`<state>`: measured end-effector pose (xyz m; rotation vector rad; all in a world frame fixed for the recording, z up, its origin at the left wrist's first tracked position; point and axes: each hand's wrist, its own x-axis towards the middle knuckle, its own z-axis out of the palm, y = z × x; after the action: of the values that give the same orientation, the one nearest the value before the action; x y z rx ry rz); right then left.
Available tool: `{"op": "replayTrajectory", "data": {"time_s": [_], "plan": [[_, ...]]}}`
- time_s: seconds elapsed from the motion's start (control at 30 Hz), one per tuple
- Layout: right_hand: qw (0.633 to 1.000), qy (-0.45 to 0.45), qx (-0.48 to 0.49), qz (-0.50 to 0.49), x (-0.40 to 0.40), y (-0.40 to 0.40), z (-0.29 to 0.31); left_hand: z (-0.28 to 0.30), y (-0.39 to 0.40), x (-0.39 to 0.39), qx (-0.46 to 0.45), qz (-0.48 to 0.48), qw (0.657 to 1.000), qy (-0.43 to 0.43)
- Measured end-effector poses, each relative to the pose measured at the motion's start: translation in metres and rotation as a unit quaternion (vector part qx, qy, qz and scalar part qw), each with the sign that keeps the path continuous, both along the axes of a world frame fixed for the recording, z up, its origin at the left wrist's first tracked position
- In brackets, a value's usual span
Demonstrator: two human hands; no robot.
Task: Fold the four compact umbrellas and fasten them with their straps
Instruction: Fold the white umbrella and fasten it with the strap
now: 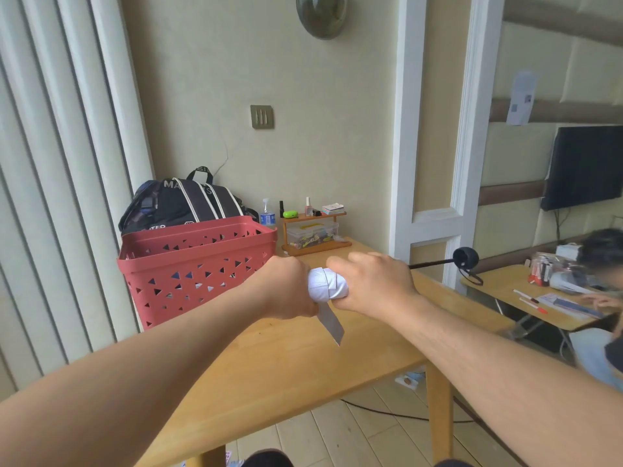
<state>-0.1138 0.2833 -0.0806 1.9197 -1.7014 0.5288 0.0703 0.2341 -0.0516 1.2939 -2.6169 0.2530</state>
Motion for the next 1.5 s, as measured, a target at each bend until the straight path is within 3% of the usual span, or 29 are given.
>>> {"op": "replayTrajectory", "data": {"time_s": [0.13,0.3,0.5,0.8,1.03,1.13,1.33,1.5], "plan": [[0.999,0.023,0.028,-0.006,0.001,0.000,0.000,-0.001,-0.001,0.005,0.037,-0.001,0.999,0.029],[0.998,0.034,0.050,-0.009,0.006,0.004,0.005,-0.007,-0.003,0.011,0.000,-0.051,0.996,0.072],[0.996,-0.036,0.078,-0.021,0.012,0.016,0.022,-0.010,0.002,0.008,-0.171,-0.034,0.982,0.074],[0.977,-0.116,0.177,0.014,0.010,0.027,0.040,-0.017,-0.002,0.013,-0.251,-0.062,0.965,0.051],[0.947,-0.131,0.291,0.030,0.006,0.016,0.038,-0.020,0.000,0.010,-0.118,-0.053,0.991,0.040],[0.963,-0.109,0.244,0.026,0.004,0.020,0.037,-0.021,-0.003,0.008,-0.082,-0.039,0.995,0.052],[0.996,0.045,0.062,0.035,0.012,0.015,0.012,-0.012,0.000,0.008,-0.025,-0.002,0.997,0.074],[0.998,0.047,0.047,0.009,0.013,0.007,0.006,-0.011,0.006,0.005,0.060,0.015,0.991,0.119]]}}
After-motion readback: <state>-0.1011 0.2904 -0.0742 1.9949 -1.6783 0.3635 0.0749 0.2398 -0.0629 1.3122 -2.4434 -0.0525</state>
